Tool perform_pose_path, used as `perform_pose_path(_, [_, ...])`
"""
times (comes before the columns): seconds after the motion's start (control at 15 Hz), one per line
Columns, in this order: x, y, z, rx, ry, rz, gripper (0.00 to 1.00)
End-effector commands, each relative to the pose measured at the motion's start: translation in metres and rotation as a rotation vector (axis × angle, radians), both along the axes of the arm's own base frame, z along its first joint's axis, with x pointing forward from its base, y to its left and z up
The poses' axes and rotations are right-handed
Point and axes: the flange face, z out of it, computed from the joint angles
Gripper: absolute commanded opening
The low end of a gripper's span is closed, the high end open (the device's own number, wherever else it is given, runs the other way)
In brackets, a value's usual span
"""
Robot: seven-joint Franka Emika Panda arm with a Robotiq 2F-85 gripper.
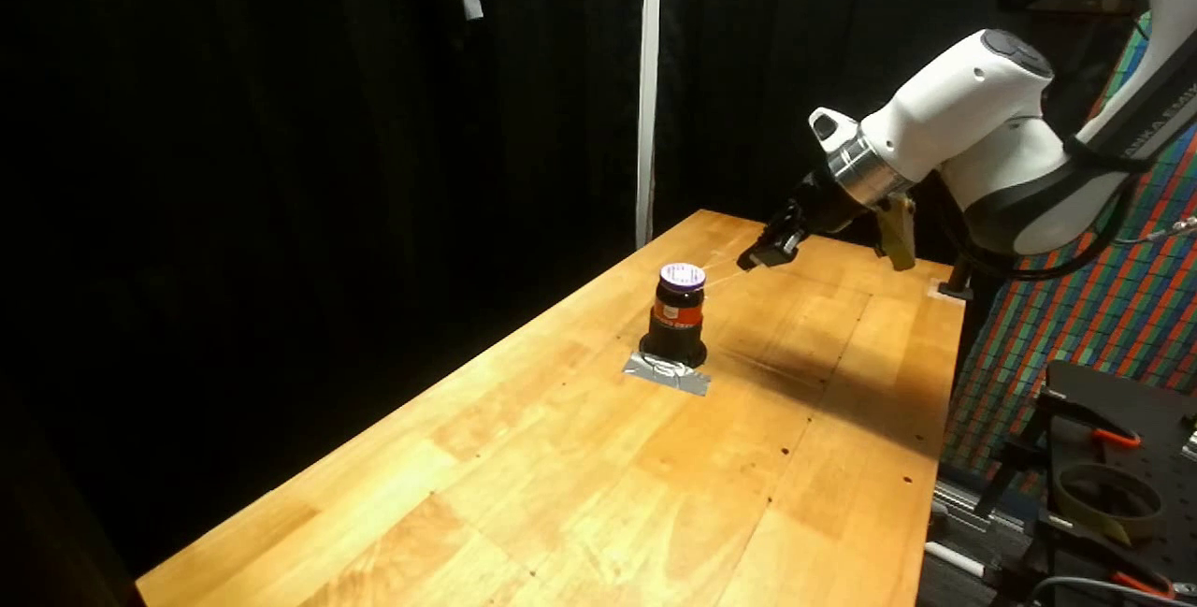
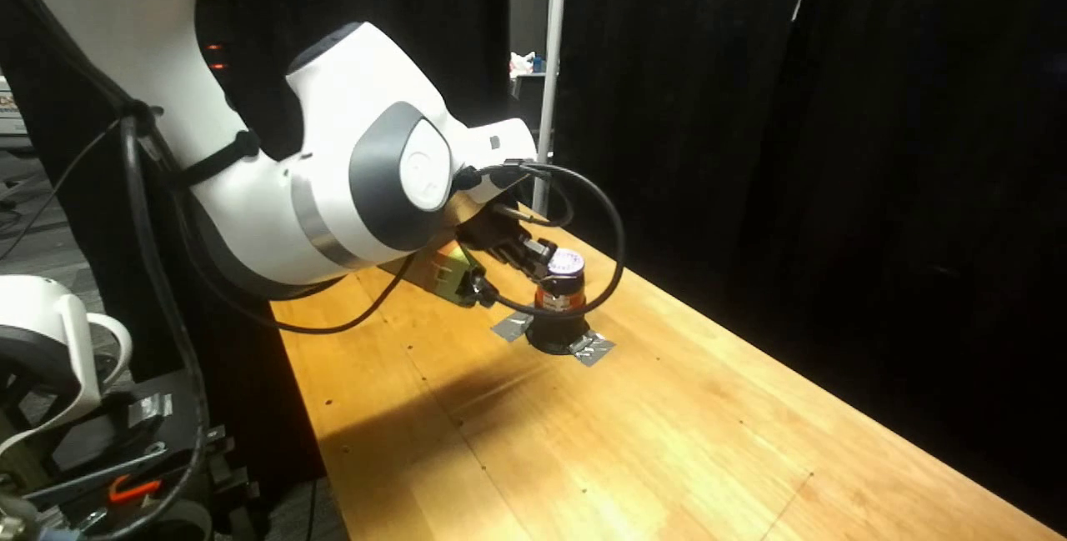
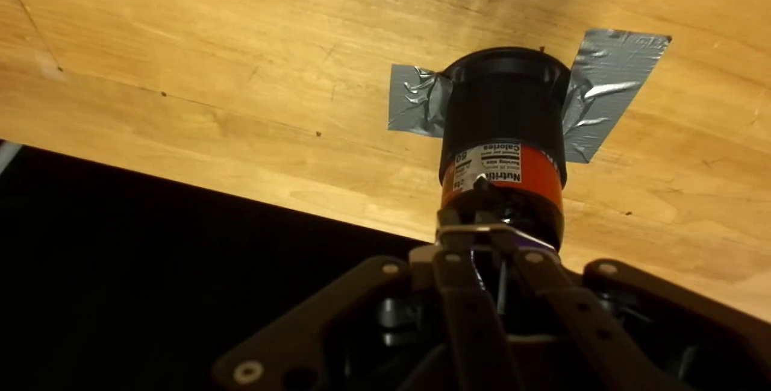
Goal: Put the rubber band on the cup
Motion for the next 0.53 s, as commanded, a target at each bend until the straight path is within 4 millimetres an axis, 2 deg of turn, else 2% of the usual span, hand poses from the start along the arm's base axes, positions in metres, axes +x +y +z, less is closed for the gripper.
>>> perform_pose_path(0.0, [-0.034, 0.012, -0.026, -0.023, -0.081, 0.024, 0.14])
perform_pose_path(0.13, [-0.068, 0.024, -0.047, -0.019, -0.109, 0.04, 0.14])
perform_pose_path(0.27, [-0.092, 0.039, -0.061, -0.013, -0.158, 0.061, 0.14])
perform_pose_path(0.33, [-0.1, 0.046, -0.066, -0.02, -0.199, 0.062, 0.14])
perform_pose_path(0.4, [-0.094, 0.055, -0.076, -0.007, -0.242, 0.054, 0.14])
perform_pose_path(0.47, [-0.101, 0.061, -0.076, -0.003, -0.302, 0.045, 0.14])
